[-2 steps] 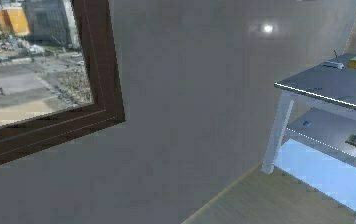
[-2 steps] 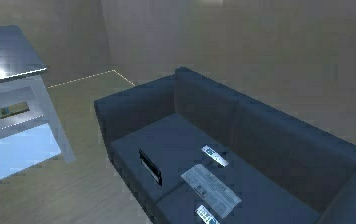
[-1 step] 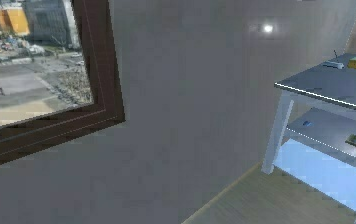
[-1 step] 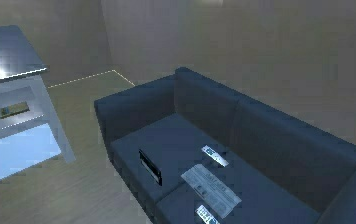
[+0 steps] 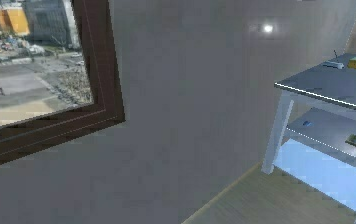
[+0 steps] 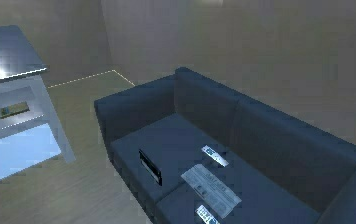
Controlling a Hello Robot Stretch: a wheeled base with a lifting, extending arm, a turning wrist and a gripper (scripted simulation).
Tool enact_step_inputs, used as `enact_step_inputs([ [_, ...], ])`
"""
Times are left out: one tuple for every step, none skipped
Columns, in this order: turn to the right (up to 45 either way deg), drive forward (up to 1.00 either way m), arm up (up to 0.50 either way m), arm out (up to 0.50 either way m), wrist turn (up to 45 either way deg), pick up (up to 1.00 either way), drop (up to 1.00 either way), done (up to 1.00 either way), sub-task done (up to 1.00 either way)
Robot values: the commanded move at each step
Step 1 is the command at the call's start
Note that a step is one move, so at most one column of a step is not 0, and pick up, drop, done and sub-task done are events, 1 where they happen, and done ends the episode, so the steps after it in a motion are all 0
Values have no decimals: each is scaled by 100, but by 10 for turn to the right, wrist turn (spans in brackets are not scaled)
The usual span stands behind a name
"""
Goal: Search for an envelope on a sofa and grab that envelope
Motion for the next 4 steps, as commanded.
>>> enact_step_inputs([
  [0,0,0,46,0,0,0,0,0],
  [0,0,0,0,450,0,0,0,0],
  [0,0,0,0,450,0,0,0,0],
  [0,0,0,0,450,0,0,0,0],
])
